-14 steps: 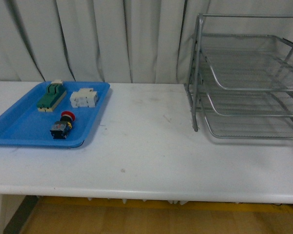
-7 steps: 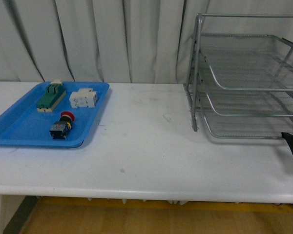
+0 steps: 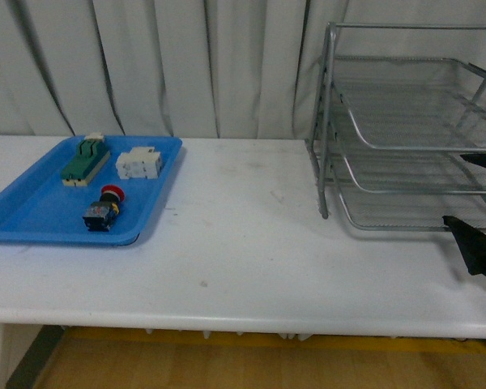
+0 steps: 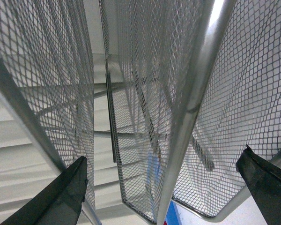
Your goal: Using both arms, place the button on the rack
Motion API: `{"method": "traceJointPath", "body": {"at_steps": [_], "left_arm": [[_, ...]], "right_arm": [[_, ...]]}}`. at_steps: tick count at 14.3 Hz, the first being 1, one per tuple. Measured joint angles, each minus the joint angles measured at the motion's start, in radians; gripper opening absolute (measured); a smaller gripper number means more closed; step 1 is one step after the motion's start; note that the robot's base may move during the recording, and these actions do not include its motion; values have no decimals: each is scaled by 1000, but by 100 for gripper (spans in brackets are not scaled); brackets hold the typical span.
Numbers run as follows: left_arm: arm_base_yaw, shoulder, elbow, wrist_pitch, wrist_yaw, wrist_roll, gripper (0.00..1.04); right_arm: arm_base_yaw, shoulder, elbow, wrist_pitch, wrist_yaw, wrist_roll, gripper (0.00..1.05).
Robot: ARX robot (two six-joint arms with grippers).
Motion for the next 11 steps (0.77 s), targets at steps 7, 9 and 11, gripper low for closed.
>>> {"method": "traceJointPath", "body": {"at_steps": [7, 9, 11], "left_arm": [[0, 0, 0, 0, 0, 0, 98], [0, 0, 0, 0, 0, 0, 98], [0, 0, 0, 0, 0, 0, 98]], "right_arm": [[-1, 75, 90, 0, 29, -64, 43], [-1, 88, 90, 11, 58, -79, 18], [0, 87, 94, 18, 80, -46, 3]]}}
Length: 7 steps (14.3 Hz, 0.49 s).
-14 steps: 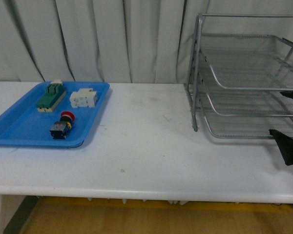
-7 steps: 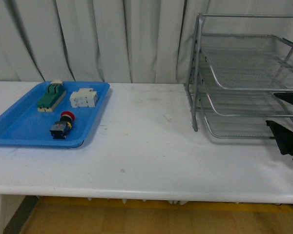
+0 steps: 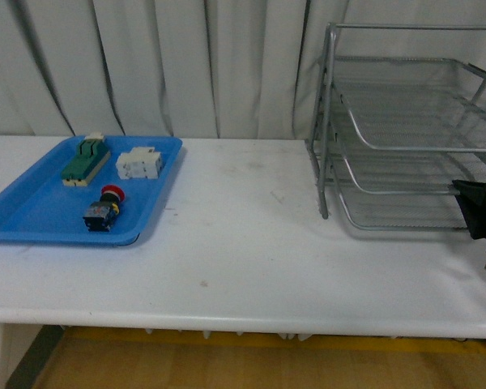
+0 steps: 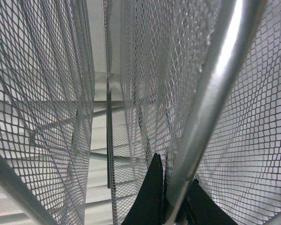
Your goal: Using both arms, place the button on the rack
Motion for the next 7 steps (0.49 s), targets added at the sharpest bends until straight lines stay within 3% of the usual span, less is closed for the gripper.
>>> {"method": "traceJointPath", "body": {"at_steps": [7], "left_arm": [[0, 0, 0, 0, 0, 0, 98]], "right_arm": [[-3, -21, -61, 10, 10, 14, 3]]}}
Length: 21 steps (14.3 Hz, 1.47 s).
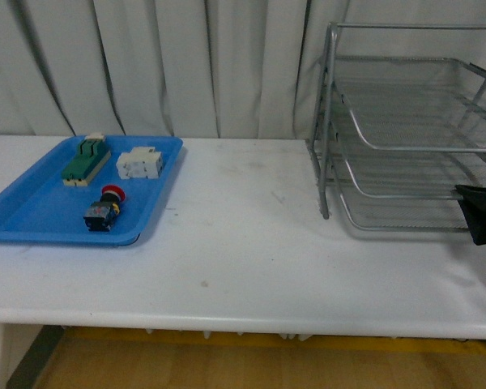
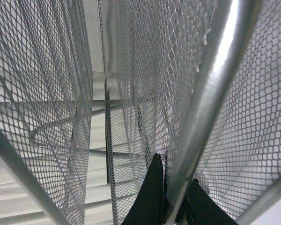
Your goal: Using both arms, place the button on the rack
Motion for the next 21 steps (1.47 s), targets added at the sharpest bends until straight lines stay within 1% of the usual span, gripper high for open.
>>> {"method": "traceJointPath", "body": {"at_steps": [7, 17, 18, 19, 20, 21], "left_arm": [[0, 0, 0, 0, 0, 0, 98], [0, 0, 0, 0, 0, 0, 98], [0, 0, 0, 0, 0, 0, 98], [0, 0, 0, 0, 0, 0, 98], [0, 0, 0, 0, 0, 0, 98], [0, 0, 0, 0, 0, 0, 98]], "right_arm": [[-26, -69, -186, 27, -24, -2, 3], [-77, -113, -422, 78, -80, -51, 3], [-92, -131, -451, 60, -103, -97, 23], [-111, -146, -465, 26, -127, -118, 58], [-117, -153, -475, 10, -132, -119, 76], [-124, -164, -495, -5, -133, -126, 96]]}}
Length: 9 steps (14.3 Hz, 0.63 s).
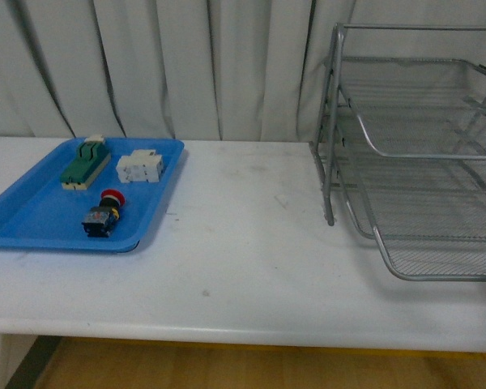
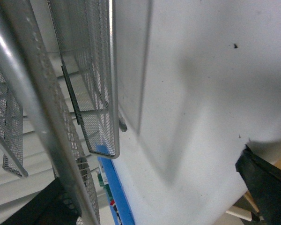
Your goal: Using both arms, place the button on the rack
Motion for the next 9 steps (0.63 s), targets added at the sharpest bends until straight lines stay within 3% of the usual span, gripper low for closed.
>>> {"method": "traceJointPath", "body": {"at_steps": [9], "left_arm": [[0, 0, 0, 0, 0, 0, 98]], "right_arm": [[-18, -201, -26, -19, 33, 9, 98]]}}
